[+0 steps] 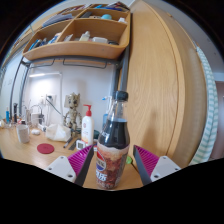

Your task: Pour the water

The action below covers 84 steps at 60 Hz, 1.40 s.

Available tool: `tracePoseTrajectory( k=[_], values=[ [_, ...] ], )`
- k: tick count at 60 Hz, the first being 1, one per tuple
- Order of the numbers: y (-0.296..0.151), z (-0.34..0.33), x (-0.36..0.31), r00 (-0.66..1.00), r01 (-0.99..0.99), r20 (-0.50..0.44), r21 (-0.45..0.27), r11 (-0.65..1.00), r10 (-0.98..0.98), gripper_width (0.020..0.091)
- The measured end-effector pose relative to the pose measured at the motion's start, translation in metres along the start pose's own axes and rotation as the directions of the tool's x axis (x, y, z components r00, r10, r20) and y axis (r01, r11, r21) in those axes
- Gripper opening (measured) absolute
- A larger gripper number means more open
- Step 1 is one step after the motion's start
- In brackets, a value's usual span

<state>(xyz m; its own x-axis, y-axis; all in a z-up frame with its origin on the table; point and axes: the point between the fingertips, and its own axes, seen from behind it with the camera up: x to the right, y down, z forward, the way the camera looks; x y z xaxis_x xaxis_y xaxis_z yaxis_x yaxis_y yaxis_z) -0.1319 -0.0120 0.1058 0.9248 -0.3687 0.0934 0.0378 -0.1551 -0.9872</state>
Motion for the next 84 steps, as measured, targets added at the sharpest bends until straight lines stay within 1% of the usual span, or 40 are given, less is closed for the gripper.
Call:
tracePoseTrajectory(
  k=[3, 5, 9, 10, 12, 17, 18, 27, 28, 29, 30, 37, 42, 46, 52, 56, 58, 66, 72, 79, 84],
  values=[
    [-0.005, 0.001, -0.004, 1.0, -0.004, 0.009, 0.005, 1.0, 0.004, 0.0765],
    [-0.007, 0.005, -0.007, 1.0, -0.016, 0.027, 0.01, 1.0, 0.015, 0.0711],
    [-0.008, 0.015, -0.008, 0.998, -0.052, 0.045, 0.009, 0.999, 0.052, 0.0567],
    [-0.007, 0.013, -0.007, 0.997, -0.061, 0.042, 0.003, 0.998, 0.061, 0.0551],
    [-0.008, 0.015, -0.007, 0.996, -0.077, 0.05, 0.003, 0.997, 0.076, 0.0548],
    [-0.007, 0.014, -0.006, 0.996, -0.075, 0.047, -0.004, 0.997, 0.075, 0.0508],
    [-0.007, 0.001, -0.012, 0.997, -0.074, 0.007, 0.002, 0.997, 0.073, 0.0495],
    [-0.011, -0.001, -0.02, 0.995, -0.095, -0.007, -0.005, 0.995, 0.095, 0.0364],
    [-0.011, -0.001, -0.022, 0.995, -0.097, -0.008, -0.006, 0.995, 0.097, 0.0363],
    [0.001, 0.003, 0.004, 0.995, -0.096, 0.013, -0.011, 0.995, 0.097, 0.0363],
    [-0.006, 0.001, -0.01, 0.995, -0.095, 0.001, -0.009, 0.995, 0.095, 0.0362],
    [-0.008, 0.003, -0.017, 0.995, -0.095, 0.001, -0.015, 0.995, 0.095, 0.0364],
    [-0.007, 0.001, -0.015, 0.999, -0.04, 0.008, -0.018, 0.999, 0.041, 0.0364],
    [-0.016, 0.0, -0.033, 0.998, 0.064, 0.017, -0.01, 0.998, -0.064, 0.0365],
    [-0.033, 0.004, -0.071, 0.95, 0.308, 0.047, 0.015, 0.951, -0.308, 0.0366],
    [-0.042, 0.013, -0.099, 0.861, 0.504, 0.063, 0.024, 0.863, -0.504, 0.0365],
    [-0.046, 0.019, -0.115, 0.808, 0.583, 0.076, 0.046, 0.811, -0.585, 0.0365],
    [-0.059, 0.036, -0.18, 0.583, 0.801, 0.081, 0.111, 0.589, -0.808, 0.0366],
    [-0.07, 0.053, -0.218, 0.4, 0.899, 0.065, 0.166, 0.405, -0.914, 0.0367],
    [-0.074, 0.067, -0.256, 0.185, 0.961, 0.023, 0.205, 0.186, -0.982, 0.0365],
    [-0.072, 0.071, -0.281, 0.048, 0.974, -0.015, 0.22, 0.044, -0.999, 0.0364]
  ],
)
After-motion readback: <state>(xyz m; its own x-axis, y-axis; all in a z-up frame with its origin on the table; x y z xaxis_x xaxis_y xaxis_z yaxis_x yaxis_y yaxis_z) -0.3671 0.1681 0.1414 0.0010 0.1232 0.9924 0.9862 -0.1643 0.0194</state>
